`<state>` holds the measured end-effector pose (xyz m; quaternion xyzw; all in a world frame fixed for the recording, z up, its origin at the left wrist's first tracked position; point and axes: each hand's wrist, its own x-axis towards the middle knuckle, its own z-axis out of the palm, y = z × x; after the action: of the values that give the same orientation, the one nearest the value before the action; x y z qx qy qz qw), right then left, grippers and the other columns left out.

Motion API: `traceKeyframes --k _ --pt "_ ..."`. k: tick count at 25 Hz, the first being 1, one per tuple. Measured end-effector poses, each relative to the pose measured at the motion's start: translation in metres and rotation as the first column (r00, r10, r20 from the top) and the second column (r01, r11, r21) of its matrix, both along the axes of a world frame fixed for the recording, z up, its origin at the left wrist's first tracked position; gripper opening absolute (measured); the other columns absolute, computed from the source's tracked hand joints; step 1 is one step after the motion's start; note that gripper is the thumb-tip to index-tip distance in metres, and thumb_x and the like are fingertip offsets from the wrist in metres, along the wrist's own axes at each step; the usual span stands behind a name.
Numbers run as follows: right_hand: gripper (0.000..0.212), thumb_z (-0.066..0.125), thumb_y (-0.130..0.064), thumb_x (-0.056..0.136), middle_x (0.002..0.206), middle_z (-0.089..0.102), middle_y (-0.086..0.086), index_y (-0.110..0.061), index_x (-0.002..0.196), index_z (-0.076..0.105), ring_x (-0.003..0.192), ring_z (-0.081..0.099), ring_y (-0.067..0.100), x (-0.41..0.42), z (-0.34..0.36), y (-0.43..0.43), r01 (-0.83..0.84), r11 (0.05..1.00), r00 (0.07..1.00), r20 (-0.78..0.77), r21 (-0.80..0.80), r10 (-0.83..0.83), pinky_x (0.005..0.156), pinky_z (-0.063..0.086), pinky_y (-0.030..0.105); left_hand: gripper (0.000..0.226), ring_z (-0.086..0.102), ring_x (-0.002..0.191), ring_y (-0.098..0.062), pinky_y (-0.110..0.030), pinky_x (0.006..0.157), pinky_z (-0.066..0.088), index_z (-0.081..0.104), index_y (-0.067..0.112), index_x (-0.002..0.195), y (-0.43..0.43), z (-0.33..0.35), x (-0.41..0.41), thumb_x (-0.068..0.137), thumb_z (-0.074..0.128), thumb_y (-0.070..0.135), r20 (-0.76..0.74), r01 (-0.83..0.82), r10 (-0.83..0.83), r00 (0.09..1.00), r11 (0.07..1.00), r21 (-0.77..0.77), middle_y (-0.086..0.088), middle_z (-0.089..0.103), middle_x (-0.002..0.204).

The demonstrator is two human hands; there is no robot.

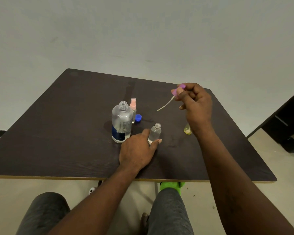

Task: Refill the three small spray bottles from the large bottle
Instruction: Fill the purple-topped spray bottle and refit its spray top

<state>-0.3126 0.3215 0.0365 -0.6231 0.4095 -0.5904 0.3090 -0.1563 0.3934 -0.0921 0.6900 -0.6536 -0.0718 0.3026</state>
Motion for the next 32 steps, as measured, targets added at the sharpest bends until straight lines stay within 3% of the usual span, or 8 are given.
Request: traceKeyframes --k 3,6,9,11,17,20,24,32 --pt "0.02 0.072 -0.033 0.09 0.099 0.081 0.001 -0.019 0.104 0.073 0.092 0.078 0.017 -0.003 0.004 0.01 -0.049 0.999 0.997 -0.063 -0.013 0.048 0.064 0.054 0.021 0.051 0.069 0.086 -0.019 -0.034 0.063 0.044 0.058 0.033 0.115 0.0 -0.002 0.0 0.093 0.044 0.076 0.006 -0.003 0.003 1.0 1.0 -0.001 0.006 0.071 0.088" --pt "0.016 0.074 -0.025 0.094 0.095 0.081 0.0 -0.016 0.107 0.074 0.091 0.077 0.014 -0.002 -0.002 0.012 -0.061 0.997 0.974 -0.221 -0.054 0.048 0.07 0.054 0.022 0.053 0.069 0.088 -0.019 -0.034 0.064 0.044 0.058 0.033 0.121 -0.001 -0.002 0.0 0.093 0.044 0.076 0.009 -0.01 0.01 1.0 1.0 -0.004 0.006 0.072 0.09" --pt "0.013 0.077 -0.019 0.094 0.093 0.08 -0.005 -0.015 0.107 0.076 0.086 0.074 0.006 0.0 -0.011 0.014 -0.074 0.991 0.924 -0.381 -0.113 0.025 0.068 0.048 0.01 0.055 0.07 0.089 -0.018 -0.034 0.065 0.047 0.058 0.034 0.126 -0.001 -0.002 -0.001 0.093 0.046 0.076 0.001 -0.005 0.005 1.0 1.0 -0.009 0.006 0.073 0.092" --pt "0.015 0.078 -0.019 0.094 0.096 0.079 -0.005 -0.015 0.108 0.076 0.087 0.073 0.006 0.001 -0.017 0.017 -0.081 0.988 0.897 -0.442 -0.129 0.016 0.07 0.049 0.01 0.056 0.07 0.089 -0.018 -0.035 0.067 0.05 0.058 0.034 0.126 -0.001 -0.002 0.0 0.093 0.046 0.076 -0.007 -0.002 0.002 1.0 1.0 -0.01 0.006 0.073 0.093" --pt "0.015 0.076 -0.023 0.096 0.096 0.079 -0.006 -0.017 0.11 0.076 0.089 0.075 0.012 -0.002 -0.004 0.021 -0.053 0.979 0.942 -0.335 -0.195 -0.016 0.06 0.048 0.014 0.048 0.068 0.084 -0.018 -0.033 0.062 0.041 0.058 0.034 0.113 -0.001 -0.002 0.0 0.093 0.046 0.075 -0.004 -0.004 0.004 1.0 1.0 -0.02 0.006 0.071 0.087" --pt "0.016 0.076 -0.023 0.095 0.095 0.079 -0.005 -0.016 0.11 0.076 0.088 0.075 0.012 -0.003 0.002 0.019 -0.068 0.976 0.916 -0.401 -0.205 -0.021 0.065 0.052 0.018 0.048 0.068 0.083 -0.017 -0.033 0.063 0.043 0.059 0.034 0.114 -0.001 -0.003 0.0 0.093 0.047 0.075 -0.004 -0.007 0.007 1.0 1.0 -0.018 0.007 0.07 0.086" --pt "0.017 0.078 -0.019 0.095 0.094 0.078 -0.004 -0.013 0.111 0.077 0.088 0.074 0.008 0.001 -0.008 0.022 -0.103 0.983 0.874 -0.486 -0.15 0.017 0.073 0.052 0.012 0.05 0.068 0.085 -0.017 -0.033 0.063 0.04 0.059 0.034 0.12 0.0 -0.001 0.0 0.093 0.047 0.075 -0.012 0.006 -0.006 1.0 1.0 -0.024 0.007 0.071 0.088" --pt "0.019 0.077 -0.02 0.095 0.098 0.077 -0.008 -0.016 0.113 0.077 0.093 0.073 0.004 0.004 -0.039 0.029 -0.105 0.991 0.843 -0.536 -0.08 0.046 0.073 0.052 0.012 0.053 0.07 0.088 -0.019 -0.033 0.063 0.04 0.058 0.034 0.127 0.001 -0.001 0.001 0.094 0.046 0.074 -0.012 0.019 -0.019 1.0 0.999 -0.031 0.005 0.073 0.09"
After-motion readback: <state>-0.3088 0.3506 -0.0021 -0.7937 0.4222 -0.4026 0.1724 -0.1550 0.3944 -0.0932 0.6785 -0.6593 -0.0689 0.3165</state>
